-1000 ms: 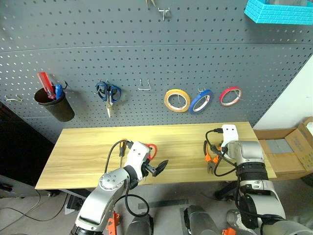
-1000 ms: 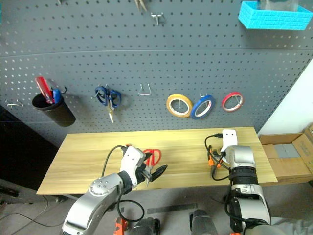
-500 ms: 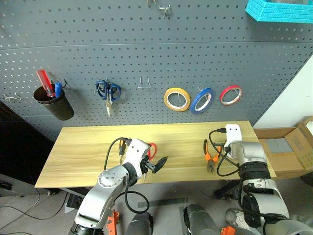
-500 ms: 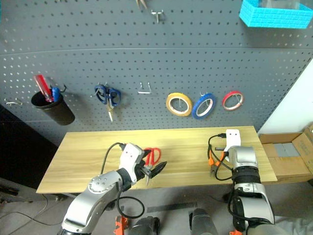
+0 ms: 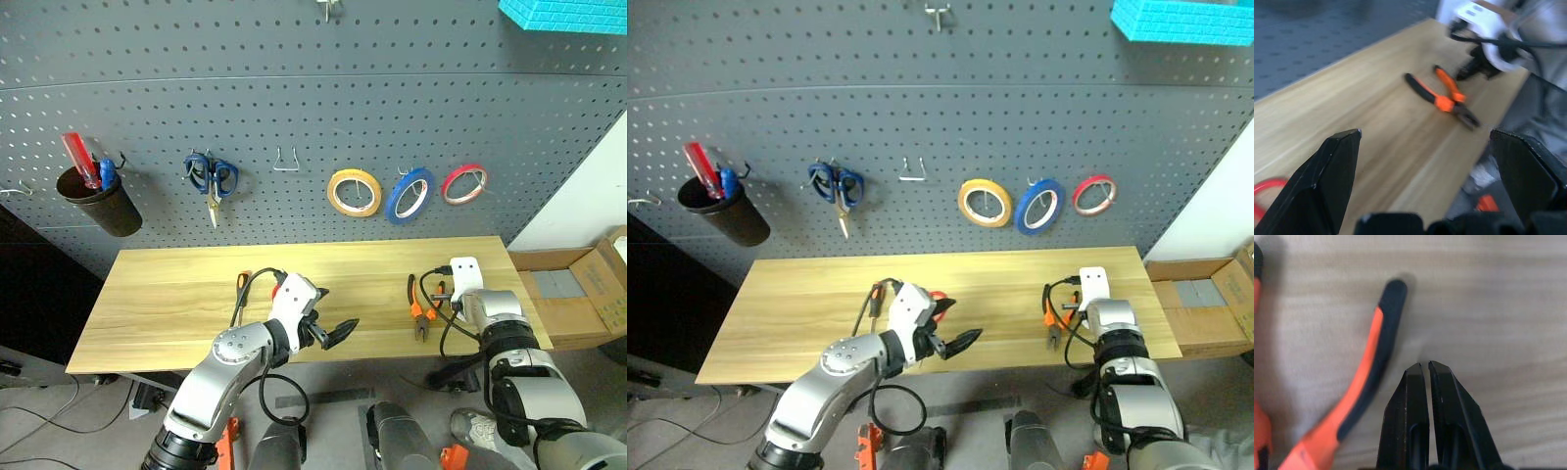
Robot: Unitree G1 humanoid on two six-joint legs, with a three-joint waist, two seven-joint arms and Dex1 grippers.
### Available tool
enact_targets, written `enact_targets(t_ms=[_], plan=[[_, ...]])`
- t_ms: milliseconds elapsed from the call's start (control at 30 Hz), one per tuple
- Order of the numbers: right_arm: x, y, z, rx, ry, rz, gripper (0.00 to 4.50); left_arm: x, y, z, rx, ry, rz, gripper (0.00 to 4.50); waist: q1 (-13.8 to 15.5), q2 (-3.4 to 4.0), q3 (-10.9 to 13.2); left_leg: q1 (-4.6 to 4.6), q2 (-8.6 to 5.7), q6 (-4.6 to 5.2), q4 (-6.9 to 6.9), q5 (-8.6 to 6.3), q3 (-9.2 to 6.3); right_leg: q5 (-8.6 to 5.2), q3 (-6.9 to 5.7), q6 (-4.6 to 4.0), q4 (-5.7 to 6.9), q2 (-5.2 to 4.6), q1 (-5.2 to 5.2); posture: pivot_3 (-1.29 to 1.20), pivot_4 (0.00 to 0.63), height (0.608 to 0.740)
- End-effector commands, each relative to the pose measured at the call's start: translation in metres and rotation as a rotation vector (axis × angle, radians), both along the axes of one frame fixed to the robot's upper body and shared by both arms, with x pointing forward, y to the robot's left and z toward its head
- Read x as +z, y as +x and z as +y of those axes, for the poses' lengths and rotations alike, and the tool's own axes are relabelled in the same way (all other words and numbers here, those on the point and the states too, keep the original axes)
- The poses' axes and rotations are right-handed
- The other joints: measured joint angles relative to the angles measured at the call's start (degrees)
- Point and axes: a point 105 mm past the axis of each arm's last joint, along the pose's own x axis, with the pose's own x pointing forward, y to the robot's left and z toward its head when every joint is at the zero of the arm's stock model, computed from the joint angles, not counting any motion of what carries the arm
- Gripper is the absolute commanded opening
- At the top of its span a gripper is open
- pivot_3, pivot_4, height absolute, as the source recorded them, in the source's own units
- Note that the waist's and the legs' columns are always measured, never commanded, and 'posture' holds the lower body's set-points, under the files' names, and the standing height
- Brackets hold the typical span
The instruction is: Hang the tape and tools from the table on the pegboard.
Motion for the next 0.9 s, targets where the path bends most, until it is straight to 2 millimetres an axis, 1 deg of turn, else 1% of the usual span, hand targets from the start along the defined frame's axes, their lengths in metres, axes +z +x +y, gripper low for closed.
enact_targets(t_ms=[33,300,433,733,900], plan=[[0.004,0.008,0.005,0.021,-0.005,-0.028,0.04,0.010,0.003,0.000,-0.016,-0.014,-0.030,4.50,0.0,-0.02,0.1,0.00,0.00,0.00,0.00,0.00,-0.01,0.00,-0.01,0.00,-0.01,0.00,0.00,-0.06,0.229,0.740],[0.002,0.011,0.009,0.020,0.034,-0.029,0.04,0.007,-0.003,0.001,-0.014,-0.013,-0.021,4.50,0.0,-0.14,0.2,-0.02,0.00,0.00,0.00,0.00,-0.03,0.00,0.00,0.00,-0.03,-0.02,0.00,-0.06,0.222,0.740],[0.003,0.011,0.016,0.051,0.042,-0.025,0.04,0.007,-0.004,-0.001,-0.009,-0.015,-0.023,4.50,0.0,-0.14,0.2,-0.02,0.00,0.00,0.00,0.00,-0.05,0.00,-0.01,0.00,-0.02,-0.01,0.00,-0.05,0.224,0.740],[0.007,0.015,0.041,0.105,0.118,-0.027,0.04,0.007,-0.001,0.004,0.009,-0.011,-0.026,4.50,0.0,-0.30,0.4,-0.01,0.02,0.00,0.00,0.00,-0.07,0.00,-0.03,-0.01,-0.02,-0.01,0.00,-0.05,0.234,0.740],[0.009,0.018,0.056,0.161,0.151,-0.032,0.04,0.006,-0.003,0.005,0.016,-0.012,-0.022,4.50,0.1,-0.32,0.8,-0.02,0.02,0.00,-0.03,0.00,-0.07,-0.01,-0.03,-0.01,-0.03,-0.02,-0.02,-0.04,0.237,0.740]])
